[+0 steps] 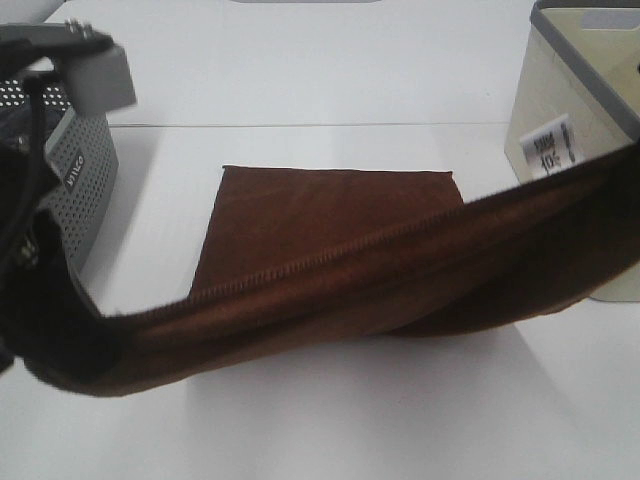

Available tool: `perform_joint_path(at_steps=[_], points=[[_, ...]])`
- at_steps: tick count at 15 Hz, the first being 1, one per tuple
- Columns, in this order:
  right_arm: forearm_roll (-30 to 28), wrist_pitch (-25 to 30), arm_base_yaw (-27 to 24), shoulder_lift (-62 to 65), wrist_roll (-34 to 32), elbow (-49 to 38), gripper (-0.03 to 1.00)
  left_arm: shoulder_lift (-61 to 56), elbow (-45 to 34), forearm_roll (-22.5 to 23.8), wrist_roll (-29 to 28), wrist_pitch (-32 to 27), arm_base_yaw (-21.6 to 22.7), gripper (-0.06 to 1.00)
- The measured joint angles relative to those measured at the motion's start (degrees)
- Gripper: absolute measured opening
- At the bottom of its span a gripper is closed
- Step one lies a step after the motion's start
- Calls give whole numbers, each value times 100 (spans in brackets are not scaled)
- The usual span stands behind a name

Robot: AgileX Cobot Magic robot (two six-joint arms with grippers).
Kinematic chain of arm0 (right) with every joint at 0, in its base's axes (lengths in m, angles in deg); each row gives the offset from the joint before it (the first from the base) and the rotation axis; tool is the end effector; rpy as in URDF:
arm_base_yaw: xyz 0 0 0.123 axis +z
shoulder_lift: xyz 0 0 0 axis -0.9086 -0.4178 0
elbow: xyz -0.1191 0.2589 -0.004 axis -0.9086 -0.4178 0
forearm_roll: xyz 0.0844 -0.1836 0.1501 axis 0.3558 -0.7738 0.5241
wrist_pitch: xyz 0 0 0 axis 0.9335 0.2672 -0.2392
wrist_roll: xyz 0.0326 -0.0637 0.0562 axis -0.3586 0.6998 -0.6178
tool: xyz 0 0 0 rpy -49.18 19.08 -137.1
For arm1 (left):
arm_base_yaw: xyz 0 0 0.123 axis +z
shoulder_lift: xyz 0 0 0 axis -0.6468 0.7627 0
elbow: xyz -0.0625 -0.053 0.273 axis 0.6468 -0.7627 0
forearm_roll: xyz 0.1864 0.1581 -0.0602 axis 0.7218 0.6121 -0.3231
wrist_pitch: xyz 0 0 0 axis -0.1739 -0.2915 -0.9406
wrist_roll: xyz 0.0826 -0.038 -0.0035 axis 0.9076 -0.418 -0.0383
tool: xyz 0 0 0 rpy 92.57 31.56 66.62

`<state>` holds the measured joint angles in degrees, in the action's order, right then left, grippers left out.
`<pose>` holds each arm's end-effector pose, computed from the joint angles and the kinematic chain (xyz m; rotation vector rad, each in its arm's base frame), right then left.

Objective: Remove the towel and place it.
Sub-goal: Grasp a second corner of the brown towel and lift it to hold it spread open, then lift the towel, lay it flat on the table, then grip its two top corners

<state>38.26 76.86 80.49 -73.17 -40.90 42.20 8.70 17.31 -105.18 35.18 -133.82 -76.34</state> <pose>0.1809 0.0821 0.3404 -0.4367 2.7238 0.5708 0.1680 -0.1605 0.2990 1.3143 2.6176 -0.5657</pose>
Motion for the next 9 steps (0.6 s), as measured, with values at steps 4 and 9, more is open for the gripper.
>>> perform_joint_path(at_steps=[4,9], points=[[-29,-6,-6,74,0,-1020,1,527,-252,-29,-212,-69,-728,0],[-46,-23,-6,-17,29,-1576,1,1627,-264,-155,-722,-80,-1089,0]])
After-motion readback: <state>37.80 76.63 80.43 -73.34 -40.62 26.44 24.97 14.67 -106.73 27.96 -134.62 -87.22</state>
